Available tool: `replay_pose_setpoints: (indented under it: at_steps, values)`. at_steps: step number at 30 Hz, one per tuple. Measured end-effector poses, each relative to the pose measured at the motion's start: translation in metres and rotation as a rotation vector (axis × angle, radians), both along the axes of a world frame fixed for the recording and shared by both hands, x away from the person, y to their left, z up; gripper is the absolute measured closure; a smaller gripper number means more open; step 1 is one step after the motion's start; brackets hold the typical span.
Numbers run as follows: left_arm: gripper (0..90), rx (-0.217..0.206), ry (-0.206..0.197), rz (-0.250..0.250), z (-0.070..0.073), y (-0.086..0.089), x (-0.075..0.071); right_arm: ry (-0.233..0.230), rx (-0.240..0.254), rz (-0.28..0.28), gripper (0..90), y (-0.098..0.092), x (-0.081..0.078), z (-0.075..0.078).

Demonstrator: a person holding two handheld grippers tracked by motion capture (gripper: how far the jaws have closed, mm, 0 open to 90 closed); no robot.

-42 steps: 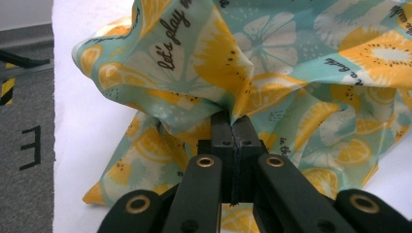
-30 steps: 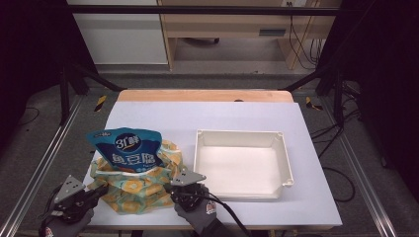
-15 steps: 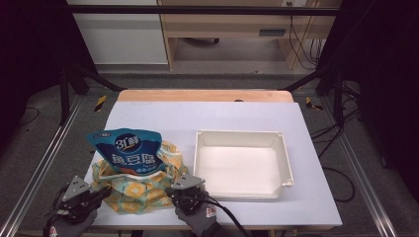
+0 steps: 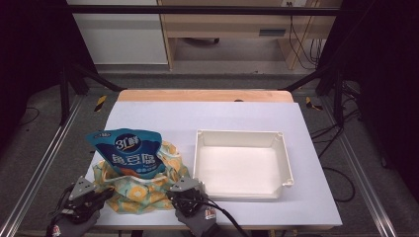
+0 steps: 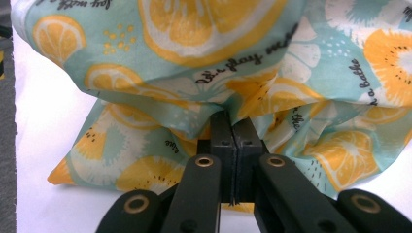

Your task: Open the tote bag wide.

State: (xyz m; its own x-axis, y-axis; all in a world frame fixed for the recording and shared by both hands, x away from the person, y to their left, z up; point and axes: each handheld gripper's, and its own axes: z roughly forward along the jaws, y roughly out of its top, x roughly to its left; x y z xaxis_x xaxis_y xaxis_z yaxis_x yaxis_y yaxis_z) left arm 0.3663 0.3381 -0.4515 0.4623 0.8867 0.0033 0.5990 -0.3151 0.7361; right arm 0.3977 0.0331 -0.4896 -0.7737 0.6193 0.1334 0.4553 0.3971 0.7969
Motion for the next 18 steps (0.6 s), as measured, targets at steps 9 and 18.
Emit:
replay_pose_setpoints:
  at_steps: [9,18]
  values:
    - [88.6,0.006,0.022,0.005,-0.0022,-0.0005,0.0025,0.011,-0.031,-0.004,90.0,0.0029,0.0011,-0.0007]
    - [89.2,0.013,0.028,0.0,-0.0024,-0.0009,0.0031,0.009,-0.029,0.004,84.8,0.002,0.0001,0.0003]
